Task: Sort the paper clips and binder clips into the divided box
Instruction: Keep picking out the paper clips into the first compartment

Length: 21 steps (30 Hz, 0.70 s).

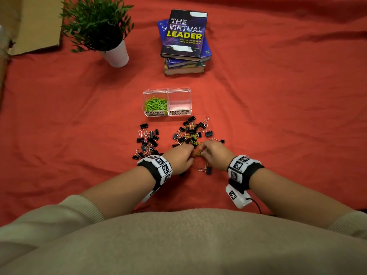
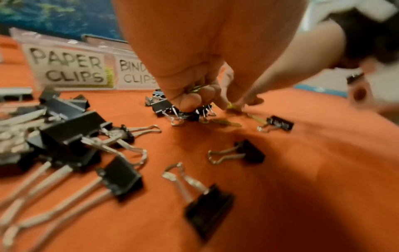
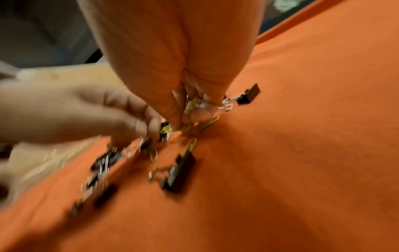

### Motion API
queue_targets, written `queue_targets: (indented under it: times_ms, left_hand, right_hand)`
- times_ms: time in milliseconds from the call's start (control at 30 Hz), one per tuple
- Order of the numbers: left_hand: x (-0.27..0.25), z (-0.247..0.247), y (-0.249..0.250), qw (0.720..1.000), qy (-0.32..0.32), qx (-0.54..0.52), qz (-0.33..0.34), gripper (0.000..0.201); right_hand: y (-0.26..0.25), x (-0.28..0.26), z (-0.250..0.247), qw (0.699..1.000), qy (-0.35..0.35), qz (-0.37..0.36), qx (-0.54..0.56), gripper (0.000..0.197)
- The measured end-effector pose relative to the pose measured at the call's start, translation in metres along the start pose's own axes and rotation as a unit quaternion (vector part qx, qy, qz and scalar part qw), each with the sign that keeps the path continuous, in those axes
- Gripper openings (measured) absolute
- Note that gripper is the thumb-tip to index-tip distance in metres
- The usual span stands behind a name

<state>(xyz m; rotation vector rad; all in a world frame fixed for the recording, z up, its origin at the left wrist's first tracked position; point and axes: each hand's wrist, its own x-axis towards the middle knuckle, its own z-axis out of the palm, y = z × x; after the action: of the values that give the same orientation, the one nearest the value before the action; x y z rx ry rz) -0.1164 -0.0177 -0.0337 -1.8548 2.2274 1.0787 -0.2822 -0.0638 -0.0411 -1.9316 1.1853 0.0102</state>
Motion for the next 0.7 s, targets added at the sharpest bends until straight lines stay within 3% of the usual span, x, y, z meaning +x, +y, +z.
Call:
queue_targets:
  times_ms: [133,267,367,467,567,700]
  left_hand:
    - [0.002,0.009,-0.005,0.995,-0.001,0.093,0.025,0.029]
    - [0.004,0.009,-0.005,0.992,-0.011,0.122,0.034,0.033]
    - [0.004,0.008,-0.004,0.991,-0.022,0.125,0.036,0.031]
    - [0.004,0.008,-0.003,0.995,-0.021,0.095,0.023,0.025]
    - [0.003,0.003,0.001,1.0,0.002,-0.026,-0.009,0.011]
    - [0.005,-0.004,0.003,0.987,0.012,-0.153,-0.051,0.007]
  right_hand:
    - [0.005,0.003,-0.024,0.981,-0.008,0.086,0.172,0.021]
    - [0.005,0.001,-0.04,0.89,-0.017,0.165,0.425,0.031]
    - [0.004,-0.001,-0.043,0.852,-0.047,0.191,0.485,0.027]
    - [0.004,0.001,-0.041,0.889,-0.053,0.18,0.418,0.025]
    - [0.008,0.005,-0.037,0.943,-0.048,0.149,0.295,0.025]
    - [0.015,0.005,-0.032,0.996,-0.022,0.065,0.051,0.013]
